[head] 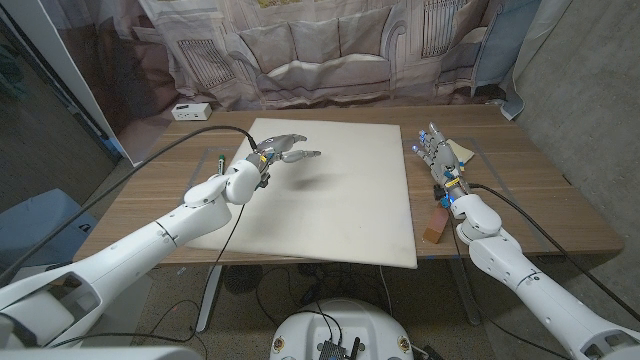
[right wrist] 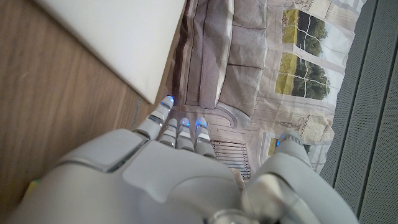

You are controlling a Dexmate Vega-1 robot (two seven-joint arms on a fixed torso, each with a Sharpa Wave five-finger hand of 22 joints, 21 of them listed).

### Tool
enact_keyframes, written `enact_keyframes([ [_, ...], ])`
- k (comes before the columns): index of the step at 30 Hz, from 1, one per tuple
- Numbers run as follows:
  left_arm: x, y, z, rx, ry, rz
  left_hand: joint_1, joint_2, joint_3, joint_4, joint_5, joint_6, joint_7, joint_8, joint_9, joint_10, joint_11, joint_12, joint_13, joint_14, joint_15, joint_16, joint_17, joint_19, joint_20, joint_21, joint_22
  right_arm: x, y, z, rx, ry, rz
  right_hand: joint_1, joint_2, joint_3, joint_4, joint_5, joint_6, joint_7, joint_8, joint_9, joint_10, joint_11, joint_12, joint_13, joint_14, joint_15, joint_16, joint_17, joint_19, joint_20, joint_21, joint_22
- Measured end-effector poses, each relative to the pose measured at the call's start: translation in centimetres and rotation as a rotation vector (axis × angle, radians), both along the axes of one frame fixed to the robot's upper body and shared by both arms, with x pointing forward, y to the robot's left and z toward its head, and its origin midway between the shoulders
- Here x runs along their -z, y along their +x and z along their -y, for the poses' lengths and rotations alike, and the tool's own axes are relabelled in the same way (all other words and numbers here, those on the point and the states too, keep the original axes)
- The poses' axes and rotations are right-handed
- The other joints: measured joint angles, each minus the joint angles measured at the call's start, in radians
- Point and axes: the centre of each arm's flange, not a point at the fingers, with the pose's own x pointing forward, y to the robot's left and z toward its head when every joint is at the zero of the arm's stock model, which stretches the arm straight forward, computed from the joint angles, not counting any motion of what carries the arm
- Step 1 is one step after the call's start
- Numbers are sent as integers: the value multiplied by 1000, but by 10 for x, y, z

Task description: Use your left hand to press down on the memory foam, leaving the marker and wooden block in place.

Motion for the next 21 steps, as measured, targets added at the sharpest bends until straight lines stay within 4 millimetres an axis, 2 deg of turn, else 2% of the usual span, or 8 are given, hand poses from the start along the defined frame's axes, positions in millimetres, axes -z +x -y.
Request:
enact_keyframes([
  [3, 1, 1, 1, -1, 5, -2, 7, 7, 3, -3, 0, -12, -4, -4, 0, -7, 1, 0, 0, -6, -5, -4, 0, -5, -5, 0, 0, 0, -1, 0, 1, -2, 0, 0, 0, 0, 0, 0, 0, 0, 0, 0, 5, -5, 0, 0, 0, 0, 0, 0, 0, 0, 0, 0],
  [7, 4, 6, 5, 2, 12, -11, 7, 7, 7, -7, -4, -18, -5, -4, 0, -9, 2, -1, 0, -6, -5, -4, 0, -5, -5, 0, 0, 1, -1, 1, 6, -6, -8, 0, 0, 0, 0, 0, 0, 0, 0, 0, 11, 0, 0, 0, 0, 0, 0, 0, 0, 0, 0, 0],
  [12, 9, 10, 8, 8, 19, -17, 25, 15, 11, -11, -4, -25, 1, -7, 0, -14, -3, -6, 5, -13, 2, -4, 0, -5, -5, 0, 0, 1, -1, 1, 9, -10, -10, 0, 0, 0, 0, 0, 0, 0, 0, 0, 10, 0, 0, 0, 0, 0, 0, 0, 0, 0, 0, 0],
  [17, 12, 14, 11, 9, 23, -23, 41, 14, 17, -17, -4, -45, -1, -11, 0, -31, 3, -10, 5, -23, 13, -4, 0, -17, 19, 0, 0, 1, -2, 1, 12, -11, -10, 0, 0, 0, 0, 0, 4, -4, 0, 0, 14, -4, 0, 0, 11, -4, 0, 0, 4, 4, 0, 0],
  [21, 14, 17, 14, 9, 25, -28, 41, 14, 17, -17, -8, -46, -3, -11, 0, -32, 4, -10, 5, -23, 13, -4, 0, -17, 19, 0, 0, 1, -3, 0, 16, -7, -5, 0, 0, -4, -4, 0, 33, -11, 7, 0, 44, -19, 0, 0, 35, -20, 4, 0, 26, -4, 0, 0],
])
